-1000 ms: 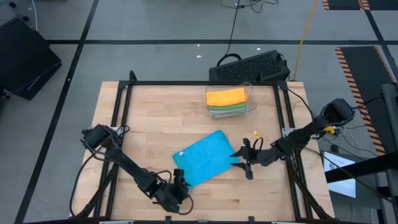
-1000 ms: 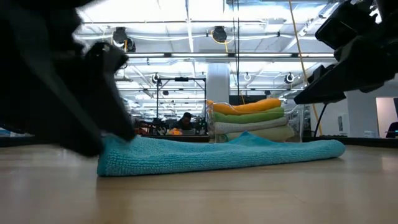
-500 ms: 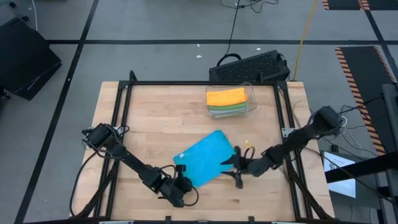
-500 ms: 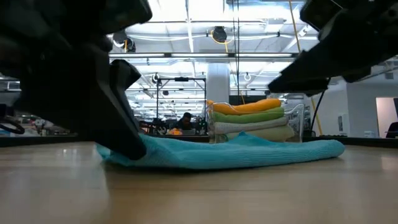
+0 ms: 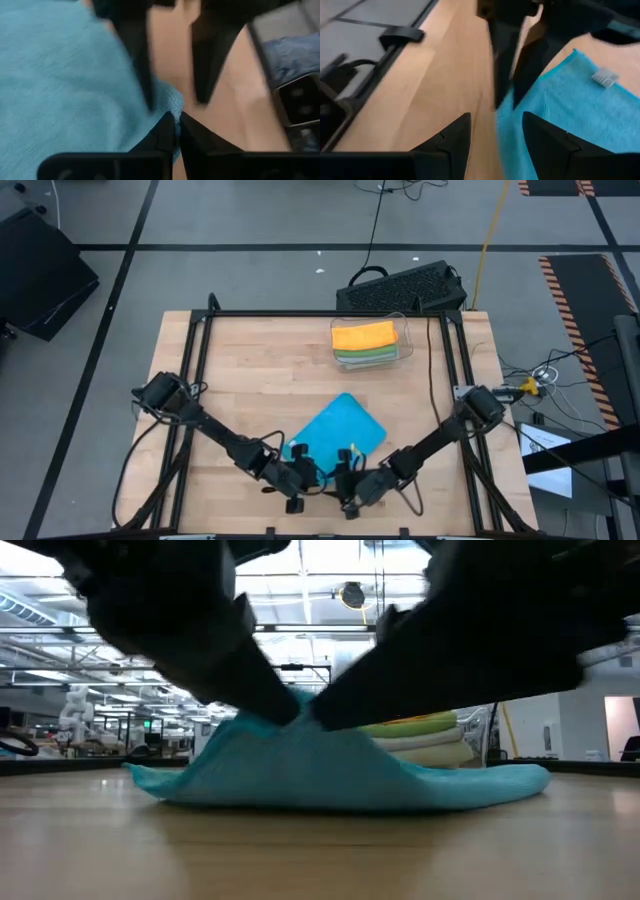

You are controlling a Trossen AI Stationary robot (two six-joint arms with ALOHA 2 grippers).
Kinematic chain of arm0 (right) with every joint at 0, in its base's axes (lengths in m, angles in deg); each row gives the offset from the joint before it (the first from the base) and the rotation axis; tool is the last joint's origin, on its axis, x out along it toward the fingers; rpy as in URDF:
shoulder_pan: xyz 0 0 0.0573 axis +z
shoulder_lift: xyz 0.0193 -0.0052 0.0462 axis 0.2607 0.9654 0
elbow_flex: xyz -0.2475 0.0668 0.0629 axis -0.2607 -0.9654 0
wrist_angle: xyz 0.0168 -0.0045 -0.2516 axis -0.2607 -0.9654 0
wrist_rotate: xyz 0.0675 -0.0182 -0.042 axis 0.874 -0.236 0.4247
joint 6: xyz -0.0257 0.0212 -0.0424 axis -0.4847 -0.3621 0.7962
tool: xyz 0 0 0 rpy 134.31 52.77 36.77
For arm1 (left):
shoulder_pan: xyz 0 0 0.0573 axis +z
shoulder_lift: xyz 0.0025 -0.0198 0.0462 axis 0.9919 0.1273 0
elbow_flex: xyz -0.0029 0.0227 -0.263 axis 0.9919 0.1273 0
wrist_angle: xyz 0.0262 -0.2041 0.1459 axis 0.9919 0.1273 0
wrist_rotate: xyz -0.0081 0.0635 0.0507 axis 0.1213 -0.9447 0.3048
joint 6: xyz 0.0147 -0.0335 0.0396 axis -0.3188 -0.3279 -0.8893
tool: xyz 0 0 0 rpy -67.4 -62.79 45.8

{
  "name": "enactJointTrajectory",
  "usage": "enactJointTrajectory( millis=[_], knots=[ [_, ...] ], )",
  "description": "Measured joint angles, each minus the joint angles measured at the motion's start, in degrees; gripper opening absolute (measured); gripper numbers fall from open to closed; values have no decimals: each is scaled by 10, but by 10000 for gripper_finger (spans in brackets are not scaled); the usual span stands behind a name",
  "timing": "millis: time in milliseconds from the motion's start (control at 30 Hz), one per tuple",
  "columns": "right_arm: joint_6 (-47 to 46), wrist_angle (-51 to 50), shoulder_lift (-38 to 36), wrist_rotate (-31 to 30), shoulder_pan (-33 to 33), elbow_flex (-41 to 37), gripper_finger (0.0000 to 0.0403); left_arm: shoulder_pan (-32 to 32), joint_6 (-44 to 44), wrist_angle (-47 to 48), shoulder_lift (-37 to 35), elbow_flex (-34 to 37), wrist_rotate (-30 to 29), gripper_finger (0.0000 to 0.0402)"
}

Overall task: Fold microfiber towels
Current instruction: Fold the blue microfiber towel

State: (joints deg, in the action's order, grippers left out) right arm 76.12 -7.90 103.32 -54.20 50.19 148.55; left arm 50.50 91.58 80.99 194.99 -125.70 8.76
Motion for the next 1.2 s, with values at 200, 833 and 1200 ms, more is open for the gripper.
enactJointTrajectory(
  millis=[200, 833, 1200],
  knots=[
    [16, -4, 20, -30, 5, 28, 158, 2, -10, -14, 0, 0, 26, 7],
    [50, -23, 13, -38, 8, 27, 9, -29, -78, -6, 0, -1, -62, 203],
    [32, -39, 6, 38, 18, 27, 6, -79, -61, 33, 2, 2, -189, 273]
  ],
)
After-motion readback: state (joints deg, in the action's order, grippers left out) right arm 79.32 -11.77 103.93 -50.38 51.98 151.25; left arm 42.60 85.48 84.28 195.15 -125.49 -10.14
